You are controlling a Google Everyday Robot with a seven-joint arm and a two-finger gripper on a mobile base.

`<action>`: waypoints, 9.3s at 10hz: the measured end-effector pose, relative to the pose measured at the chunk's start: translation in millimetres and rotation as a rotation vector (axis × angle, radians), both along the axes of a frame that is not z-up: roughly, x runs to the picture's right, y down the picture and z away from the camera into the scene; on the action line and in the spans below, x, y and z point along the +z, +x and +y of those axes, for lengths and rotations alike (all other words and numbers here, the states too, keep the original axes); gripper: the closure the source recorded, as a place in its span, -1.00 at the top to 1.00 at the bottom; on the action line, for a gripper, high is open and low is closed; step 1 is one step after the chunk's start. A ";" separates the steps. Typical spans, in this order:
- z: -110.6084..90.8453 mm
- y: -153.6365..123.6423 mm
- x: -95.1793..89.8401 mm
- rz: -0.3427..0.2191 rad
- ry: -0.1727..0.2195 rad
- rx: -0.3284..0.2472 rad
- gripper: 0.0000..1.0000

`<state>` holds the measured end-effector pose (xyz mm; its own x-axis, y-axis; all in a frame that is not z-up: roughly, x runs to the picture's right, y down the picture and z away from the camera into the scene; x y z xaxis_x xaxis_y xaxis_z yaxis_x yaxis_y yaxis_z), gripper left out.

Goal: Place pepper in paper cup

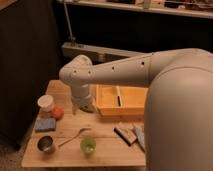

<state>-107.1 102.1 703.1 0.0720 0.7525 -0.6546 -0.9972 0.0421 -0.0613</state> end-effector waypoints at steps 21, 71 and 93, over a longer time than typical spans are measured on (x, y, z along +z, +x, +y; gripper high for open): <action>0.0 0.0 0.0 0.000 0.000 0.000 0.30; 10.6 -67.0 156.4 -0.412 0.034 -0.092 0.30; 12.7 -58.2 172.9 -0.517 0.102 -0.164 0.30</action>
